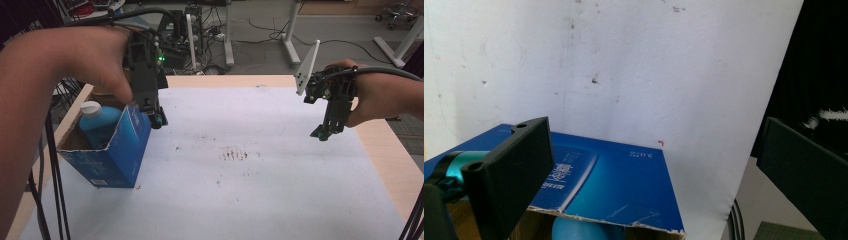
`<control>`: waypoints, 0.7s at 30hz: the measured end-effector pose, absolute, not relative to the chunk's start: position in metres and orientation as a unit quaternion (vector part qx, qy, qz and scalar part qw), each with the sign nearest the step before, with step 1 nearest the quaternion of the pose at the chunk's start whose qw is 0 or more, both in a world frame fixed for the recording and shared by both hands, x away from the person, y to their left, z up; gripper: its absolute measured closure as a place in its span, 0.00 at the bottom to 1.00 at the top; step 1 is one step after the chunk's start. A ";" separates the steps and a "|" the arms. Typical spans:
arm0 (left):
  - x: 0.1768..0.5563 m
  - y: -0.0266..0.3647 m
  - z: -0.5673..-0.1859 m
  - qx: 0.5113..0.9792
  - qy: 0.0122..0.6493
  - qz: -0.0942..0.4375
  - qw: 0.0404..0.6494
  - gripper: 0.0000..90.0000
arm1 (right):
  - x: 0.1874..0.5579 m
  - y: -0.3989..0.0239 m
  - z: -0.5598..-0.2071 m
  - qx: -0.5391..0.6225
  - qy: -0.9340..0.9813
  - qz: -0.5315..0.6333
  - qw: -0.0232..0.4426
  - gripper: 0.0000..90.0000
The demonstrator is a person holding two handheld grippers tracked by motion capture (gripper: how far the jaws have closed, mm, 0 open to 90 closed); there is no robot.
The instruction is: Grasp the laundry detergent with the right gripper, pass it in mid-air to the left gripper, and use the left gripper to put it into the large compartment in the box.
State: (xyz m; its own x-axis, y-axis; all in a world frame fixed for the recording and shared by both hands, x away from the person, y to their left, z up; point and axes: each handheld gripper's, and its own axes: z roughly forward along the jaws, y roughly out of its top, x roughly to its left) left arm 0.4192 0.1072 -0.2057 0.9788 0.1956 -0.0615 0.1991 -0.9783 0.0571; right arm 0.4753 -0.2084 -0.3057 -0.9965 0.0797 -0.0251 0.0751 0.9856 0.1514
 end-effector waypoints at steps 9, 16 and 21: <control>0.417 0.104 -0.206 0.995 0.095 -0.029 0.031 0.02 | 0.479 -0.207 -0.308 0.032 0.998 0.058 0.016 0.01; 0.418 0.104 -0.206 0.995 0.094 -0.029 0.030 0.02 | 0.479 -0.204 -0.303 0.030 0.998 0.056 0.022 0.01; 0.418 0.105 -0.206 0.995 0.094 -0.030 0.029 0.02 | 0.479 -0.203 -0.304 0.029 0.998 0.055 0.022 0.01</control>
